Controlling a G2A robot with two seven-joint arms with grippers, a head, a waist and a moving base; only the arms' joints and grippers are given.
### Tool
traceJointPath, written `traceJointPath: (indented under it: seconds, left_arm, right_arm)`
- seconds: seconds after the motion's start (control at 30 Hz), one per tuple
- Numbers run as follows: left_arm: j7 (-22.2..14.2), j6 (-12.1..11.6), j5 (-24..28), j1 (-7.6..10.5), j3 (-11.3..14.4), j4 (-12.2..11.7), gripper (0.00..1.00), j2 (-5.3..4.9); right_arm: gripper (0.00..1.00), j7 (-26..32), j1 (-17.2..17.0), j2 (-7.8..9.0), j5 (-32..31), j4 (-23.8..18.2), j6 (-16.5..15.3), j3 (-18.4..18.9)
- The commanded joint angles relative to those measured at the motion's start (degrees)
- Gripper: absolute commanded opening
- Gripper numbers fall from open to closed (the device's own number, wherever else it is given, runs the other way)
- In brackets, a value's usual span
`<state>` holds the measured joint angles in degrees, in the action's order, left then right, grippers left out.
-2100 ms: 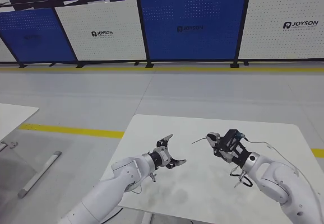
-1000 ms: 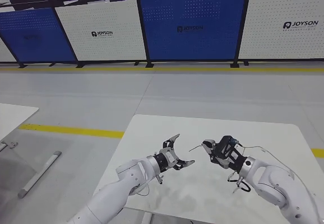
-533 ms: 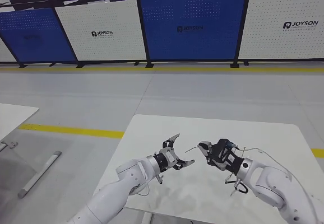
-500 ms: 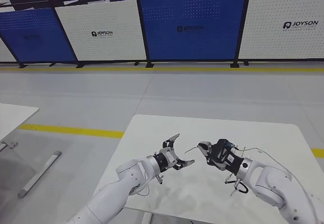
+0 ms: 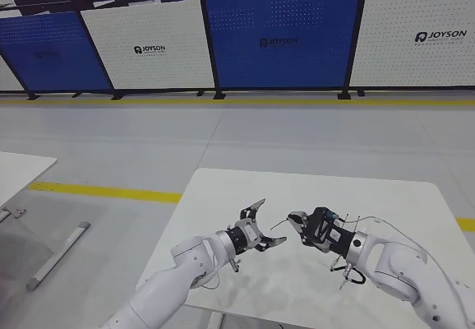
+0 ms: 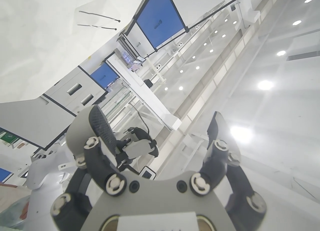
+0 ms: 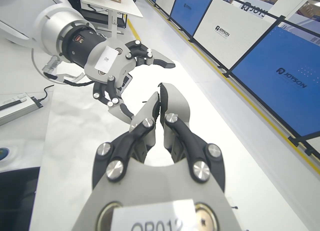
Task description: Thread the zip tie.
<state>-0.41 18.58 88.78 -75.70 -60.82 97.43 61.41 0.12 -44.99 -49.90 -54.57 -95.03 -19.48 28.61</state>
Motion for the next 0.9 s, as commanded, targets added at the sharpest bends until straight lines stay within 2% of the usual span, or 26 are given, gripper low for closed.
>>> traceJointPath:
  seconds: [0.0,0.07,0.2,0.27,0.47,0.6,0.77,0.87]
  left_arm:
    - [-0.18,0.48,-0.13,0.10,0.13,0.12,0.44,0.08]
    - [-1.28,0.90,0.09,0.13,0.74,0.42,0.32,0.11]
    - [-1.59,0.90,-0.15,1.06,1.98,-0.36,0.33,-0.25]
    - [-1.57,0.90,0.17,1.63,2.51,-0.75,0.27,-0.36]
    - [-1.74,0.90,0.80,2.52,3.25,-1.16,0.25,-0.75]
    - [-1.79,0.90,0.89,2.57,3.22,-1.16,0.27,-1.02]
    - [-1.97,0.90,0.82,2.26,2.90,-1.12,0.16,-1.41]
    - [-1.89,0.90,0.92,2.22,2.87,-1.05,0.14,-1.58]
  right_arm:
    - [0.00,0.00,0.00,0.00,0.00,0.00,0.00,0.00]
    - [0.00,0.00,0.00,0.00,0.00,0.00,0.00,0.00]
    - [0.00,0.00,0.00,0.00,0.00,0.00,0.00,0.00]
    - [0.00,0.00,0.00,0.00,0.00,0.00,0.00,0.00]
    - [0.00,0.00,0.00,0.00,0.00,0.00,0.00,0.00]
    - [0.00,0.00,0.00,0.00,0.00,0.00,0.00,0.00]
    - [0.00,0.00,0.00,0.00,0.00,0.00,0.00,0.00]
    - [0.00,0.00,0.00,0.00,0.00,0.00,0.00,0.00]
